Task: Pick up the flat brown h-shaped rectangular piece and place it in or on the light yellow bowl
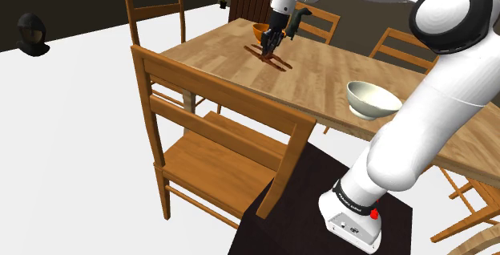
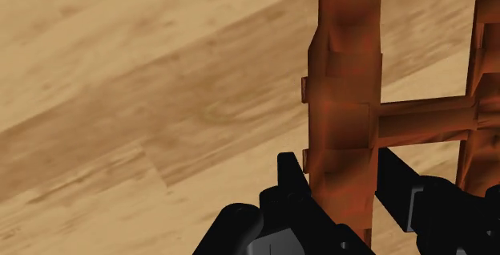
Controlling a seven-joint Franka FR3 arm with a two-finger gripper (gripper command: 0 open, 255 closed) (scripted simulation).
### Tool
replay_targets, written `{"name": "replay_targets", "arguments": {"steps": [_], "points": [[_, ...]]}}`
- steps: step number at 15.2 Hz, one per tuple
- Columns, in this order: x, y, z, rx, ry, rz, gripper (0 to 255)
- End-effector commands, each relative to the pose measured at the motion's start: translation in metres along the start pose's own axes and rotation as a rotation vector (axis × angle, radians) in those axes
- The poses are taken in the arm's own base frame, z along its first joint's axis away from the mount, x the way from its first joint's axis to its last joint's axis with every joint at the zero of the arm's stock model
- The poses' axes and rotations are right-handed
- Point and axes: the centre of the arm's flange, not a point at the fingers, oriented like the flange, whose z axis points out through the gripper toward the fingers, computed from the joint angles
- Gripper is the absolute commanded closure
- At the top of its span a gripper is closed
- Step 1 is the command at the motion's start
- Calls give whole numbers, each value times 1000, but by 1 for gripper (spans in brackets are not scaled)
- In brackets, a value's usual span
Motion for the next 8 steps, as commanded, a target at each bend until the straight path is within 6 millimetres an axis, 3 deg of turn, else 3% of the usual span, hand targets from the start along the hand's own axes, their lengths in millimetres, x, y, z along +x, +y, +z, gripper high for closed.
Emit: {"name": "replay_targets", "arguments": {"steps": [1, 8], "points": [[1, 0, -12, 0, 0, 0, 255], [1, -3, -49, 0, 0, 0, 255]]}}
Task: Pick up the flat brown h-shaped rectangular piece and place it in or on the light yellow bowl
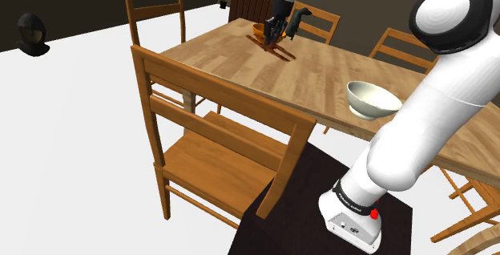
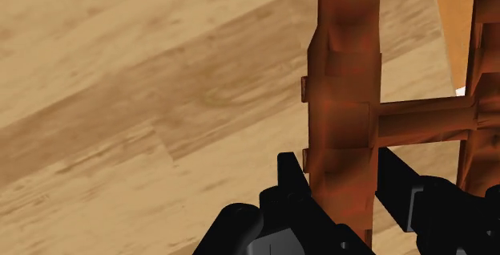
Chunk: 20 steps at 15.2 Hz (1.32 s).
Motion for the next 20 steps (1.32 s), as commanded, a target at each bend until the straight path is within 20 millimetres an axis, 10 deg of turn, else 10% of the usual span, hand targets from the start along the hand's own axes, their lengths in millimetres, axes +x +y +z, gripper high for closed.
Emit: {"name": "replay_targets", "arguments": {"steps": [1, 10, 20], "points": [[1, -1, -11, 0, 0, 0, 255], [2, -5, -56, 0, 0, 0, 255], [-125, 30, -64, 0, 0, 0, 255]]}}
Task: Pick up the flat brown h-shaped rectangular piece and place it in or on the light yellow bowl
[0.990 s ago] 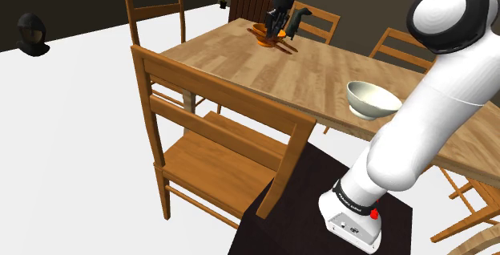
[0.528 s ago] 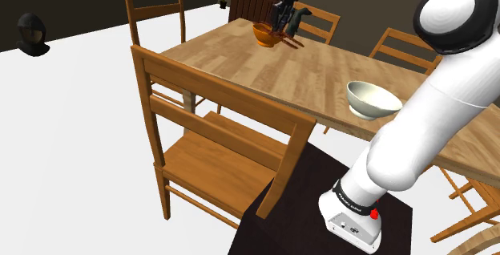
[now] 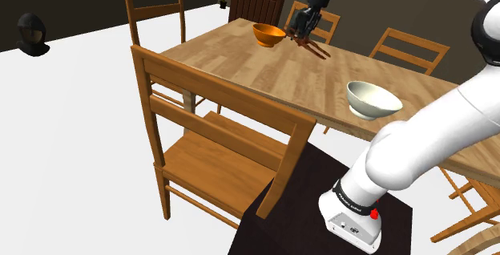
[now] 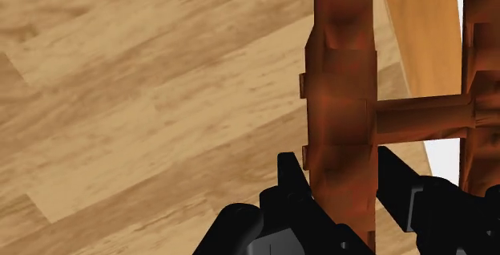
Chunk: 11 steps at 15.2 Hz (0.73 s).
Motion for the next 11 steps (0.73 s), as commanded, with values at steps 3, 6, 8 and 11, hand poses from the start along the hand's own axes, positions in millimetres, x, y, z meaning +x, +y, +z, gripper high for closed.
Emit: {"name": "replay_targets", "arguments": {"steps": [3, 6, 8, 11], "points": [[-53, 12, -1, 0, 0, -1, 255], [-92, 22, -3, 0, 0, -1, 255], [-117, 29, -5, 0, 0, -1, 255], [-155, 40, -7, 0, 0, -1, 255]]}}
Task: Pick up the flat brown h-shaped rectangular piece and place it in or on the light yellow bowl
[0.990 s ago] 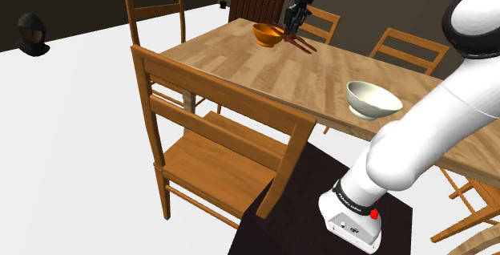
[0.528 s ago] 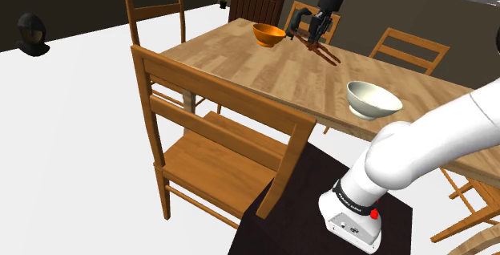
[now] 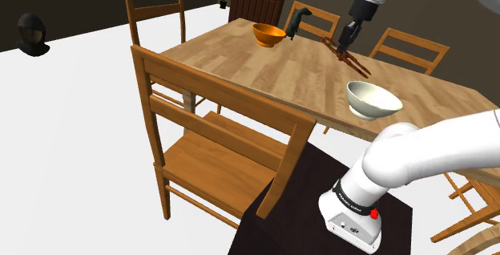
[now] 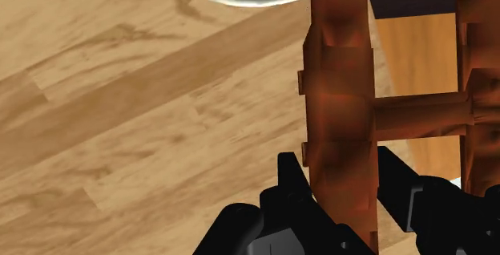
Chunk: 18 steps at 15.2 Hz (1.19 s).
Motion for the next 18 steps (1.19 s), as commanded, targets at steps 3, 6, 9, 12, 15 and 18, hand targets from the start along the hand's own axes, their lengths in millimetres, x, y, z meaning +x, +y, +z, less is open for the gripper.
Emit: {"name": "replay_targets", "arguments": {"steps": [3, 6, 9, 12, 15, 18], "points": [[-49, 13, -4, 0, -1, -1, 255], [-87, 23, -7, 0, -1, -1, 255], [-125, 34, -9, 0, -1, -1, 255], [-143, 39, -5, 0, -1, -1, 255], [-143, 40, 11, 0, -1, -1, 255], [-144, 41, 27, 0, -1, -1, 255]]}}
